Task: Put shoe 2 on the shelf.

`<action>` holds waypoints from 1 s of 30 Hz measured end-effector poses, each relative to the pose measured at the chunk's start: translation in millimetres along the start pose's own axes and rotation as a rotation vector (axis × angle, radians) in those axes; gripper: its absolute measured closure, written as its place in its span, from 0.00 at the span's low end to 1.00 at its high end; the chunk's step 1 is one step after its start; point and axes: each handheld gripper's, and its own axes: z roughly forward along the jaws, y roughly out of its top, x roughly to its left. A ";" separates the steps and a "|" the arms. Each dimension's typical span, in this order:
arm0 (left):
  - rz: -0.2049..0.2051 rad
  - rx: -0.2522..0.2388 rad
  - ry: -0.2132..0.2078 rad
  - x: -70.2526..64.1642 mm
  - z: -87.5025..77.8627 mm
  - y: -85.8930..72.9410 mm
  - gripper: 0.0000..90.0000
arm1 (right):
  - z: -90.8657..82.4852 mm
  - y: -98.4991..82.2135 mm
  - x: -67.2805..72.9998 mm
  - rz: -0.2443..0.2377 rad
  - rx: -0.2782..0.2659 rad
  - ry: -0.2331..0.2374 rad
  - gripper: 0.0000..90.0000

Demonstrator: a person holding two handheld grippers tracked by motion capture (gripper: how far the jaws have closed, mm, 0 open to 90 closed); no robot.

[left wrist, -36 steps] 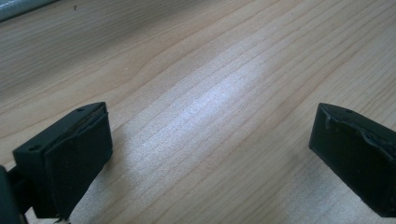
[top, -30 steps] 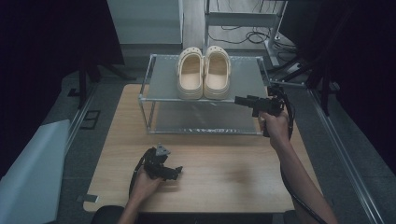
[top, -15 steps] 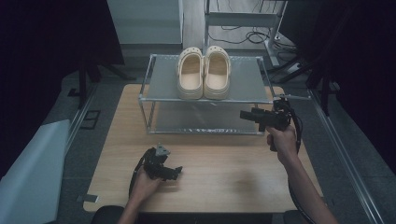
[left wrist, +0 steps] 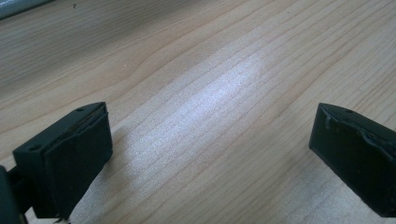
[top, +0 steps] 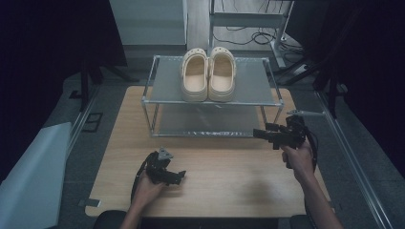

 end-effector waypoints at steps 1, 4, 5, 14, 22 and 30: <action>0.000 0.001 0.000 0.0 -0.4 -0.2 0.00 | -1.8 -1.9 0.1 -0.005 0.006 -0.007 0.10; 0.000 0.000 0.002 -0.2 -1.5 -0.9 0.00 | -7.3 -8.0 -0.4 -0.022 0.019 -0.032 0.08; -0.002 -0.002 0.003 -0.6 -1.9 -1.2 0.00 | -9.2 -9.9 -1.0 -0.027 0.021 -0.039 0.07; 0.004 0.001 0.005 -2.4 -5.3 -4.6 0.00 | -24.8 -26.6 -4.1 -0.079 0.045 -0.120 0.01; 0.010 -0.001 0.004 -5.4 -7.8 -7.2 0.00 | -30.5 -42.3 -4.3 -0.119 0.056 -0.174 0.00; 0.017 0.001 0.003 -8.0 -8.8 -8.6 0.00 | -19.3 -62.8 -4.5 -0.169 0.090 -0.221 0.00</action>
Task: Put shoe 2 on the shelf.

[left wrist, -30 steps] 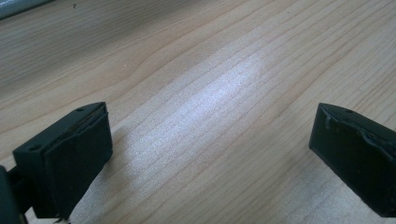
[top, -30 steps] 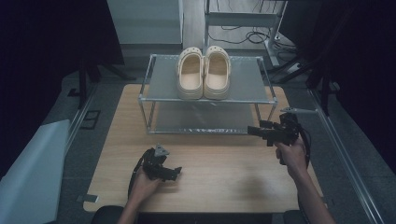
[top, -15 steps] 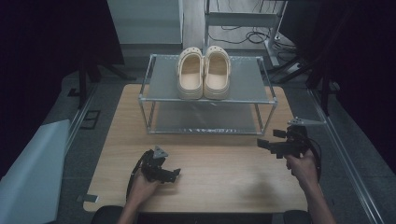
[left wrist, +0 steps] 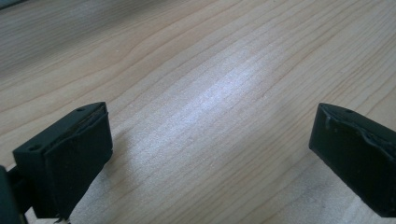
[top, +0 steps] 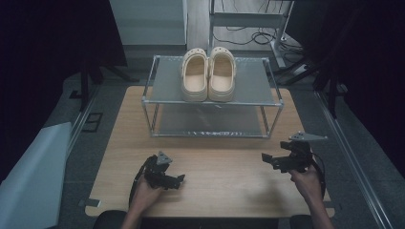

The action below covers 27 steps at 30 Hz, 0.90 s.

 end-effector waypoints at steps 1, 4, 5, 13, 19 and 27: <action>-0.002 -0.003 0.000 -0.7 0.4 0.0 0.00 | 1.7 -1.7 0.4 -0.001 0.004 0.002 0.00; -0.002 -0.002 -0.002 -1.2 0.7 0.0 0.00 | 8.9 -8.9 2.4 -0.018 0.019 -0.008 0.00; 0.001 -0.001 -0.003 -1.2 0.9 -0.1 0.00 | 11.1 -11.1 3.2 -0.018 0.022 -0.012 0.00; 0.014 0.004 -0.007 -4.1 3.3 -0.1 0.00 | 33.1 -29.0 7.5 -0.041 0.071 -0.016 0.00; 0.024 0.011 -0.002 -6.2 5.0 -0.2 0.00 | 48.4 -39.8 12.9 -0.082 0.110 -0.038 0.00; 0.050 0.021 0.003 -9.2 6.7 0.1 0.00 | 69.6 -55.0 21.0 -0.169 0.170 -0.049 0.00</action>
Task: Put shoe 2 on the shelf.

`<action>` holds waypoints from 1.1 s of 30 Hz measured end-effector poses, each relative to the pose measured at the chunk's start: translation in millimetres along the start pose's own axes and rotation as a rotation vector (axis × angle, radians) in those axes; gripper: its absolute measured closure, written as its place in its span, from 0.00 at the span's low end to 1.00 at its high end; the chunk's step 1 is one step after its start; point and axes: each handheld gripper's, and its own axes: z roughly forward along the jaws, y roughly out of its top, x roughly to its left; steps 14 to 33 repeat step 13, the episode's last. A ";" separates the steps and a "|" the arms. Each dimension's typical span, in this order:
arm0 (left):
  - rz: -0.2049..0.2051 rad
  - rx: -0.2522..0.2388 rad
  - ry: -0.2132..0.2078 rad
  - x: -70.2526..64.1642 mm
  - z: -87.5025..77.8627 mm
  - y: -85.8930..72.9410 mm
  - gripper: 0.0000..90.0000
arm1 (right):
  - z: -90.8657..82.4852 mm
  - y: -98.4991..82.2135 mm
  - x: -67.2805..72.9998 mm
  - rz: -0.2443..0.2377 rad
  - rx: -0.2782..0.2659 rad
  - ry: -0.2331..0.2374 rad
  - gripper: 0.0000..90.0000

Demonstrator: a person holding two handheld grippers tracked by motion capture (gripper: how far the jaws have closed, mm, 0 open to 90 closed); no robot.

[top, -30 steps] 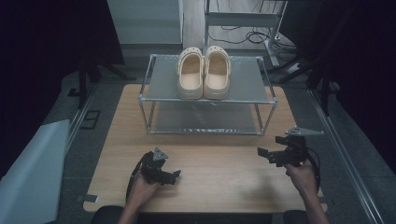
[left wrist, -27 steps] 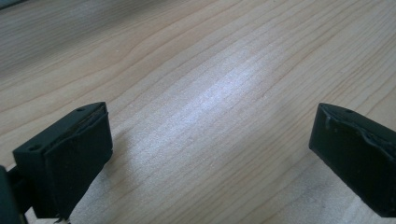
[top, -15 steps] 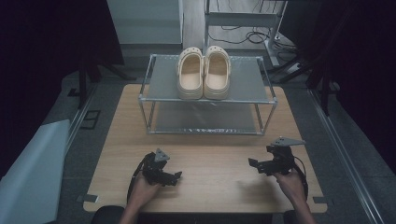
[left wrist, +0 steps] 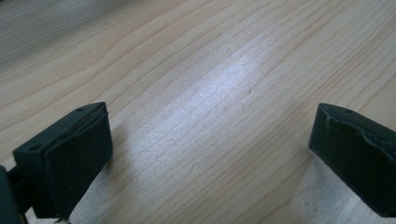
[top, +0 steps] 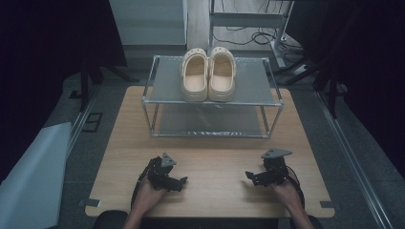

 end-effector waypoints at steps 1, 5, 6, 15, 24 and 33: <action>-0.001 -0.002 -0.001 -0.7 0.4 0.0 0.00 | 1.4 -0.7 0.7 -0.006 0.004 -0.001 0.00; 0.011 0.004 0.002 -2.0 1.4 0.2 0.00 | 7.4 -4.5 2.8 -0.024 0.016 0.000 0.00; 0.012 0.003 0.003 -2.5 1.8 0.3 0.00 | 8.6 -5.3 3.1 -0.030 0.023 -0.002 0.00; 0.014 0.005 0.008 -2.9 1.7 1.3 0.00 | 16.2 -9.2 5.0 -0.053 0.076 0.013 0.00; 0.014 0.005 0.008 -2.9 1.7 1.3 0.00 | 16.2 -9.2 5.0 -0.053 0.076 0.013 0.00; 0.014 0.005 0.008 -2.9 1.7 1.3 0.00 | 16.2 -9.2 5.0 -0.053 0.076 0.013 0.00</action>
